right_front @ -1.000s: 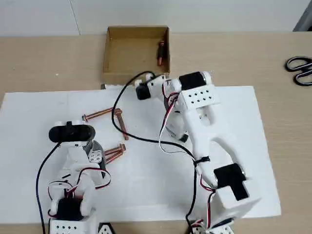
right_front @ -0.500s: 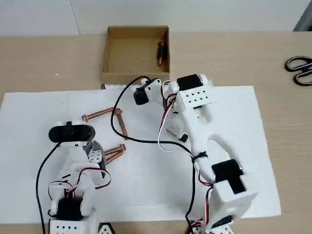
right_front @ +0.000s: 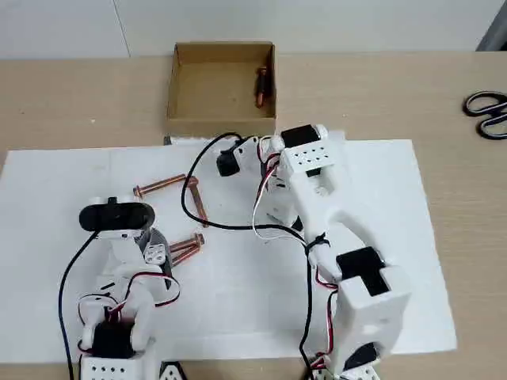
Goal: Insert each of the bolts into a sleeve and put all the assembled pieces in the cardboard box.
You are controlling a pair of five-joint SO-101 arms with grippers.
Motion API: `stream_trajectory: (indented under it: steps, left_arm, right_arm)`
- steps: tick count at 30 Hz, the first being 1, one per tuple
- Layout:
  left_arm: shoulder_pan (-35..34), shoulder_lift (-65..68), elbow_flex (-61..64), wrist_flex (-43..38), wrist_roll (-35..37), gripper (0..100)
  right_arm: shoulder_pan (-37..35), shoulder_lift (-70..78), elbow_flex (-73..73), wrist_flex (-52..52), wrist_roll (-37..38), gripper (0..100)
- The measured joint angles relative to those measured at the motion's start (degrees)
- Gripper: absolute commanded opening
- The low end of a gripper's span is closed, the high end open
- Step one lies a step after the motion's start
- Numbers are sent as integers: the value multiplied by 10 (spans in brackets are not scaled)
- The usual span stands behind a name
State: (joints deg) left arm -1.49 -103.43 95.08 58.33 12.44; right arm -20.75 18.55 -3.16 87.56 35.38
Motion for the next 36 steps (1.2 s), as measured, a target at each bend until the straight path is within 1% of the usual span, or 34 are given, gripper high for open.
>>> stream_trajectory:
  steps: [5,9,20,23,30,34,36]
  left_arm:
    - [0,0,0,0,0,6]
    - [0,0,0,0,0,6]
    - [0,0,0,0,0,6]
    - [0,0,0,0,0,6]
    - [0,0,0,0,0,6]
    - [0,0,0,0,0,6]
    - [0,0,0,0,0,6]
  right_arm:
    - [1,25,0,-5,0,156]
    - [4,42,-4,-11,0,79]
    - [6,66,-10,-26,0,67]
    - [6,66,-10,-26,0,11]
    - [9,68,-10,-30,0,14]
    - [9,59,-27,-11,0,14]
    - [7,46,-32,2,-17,14]
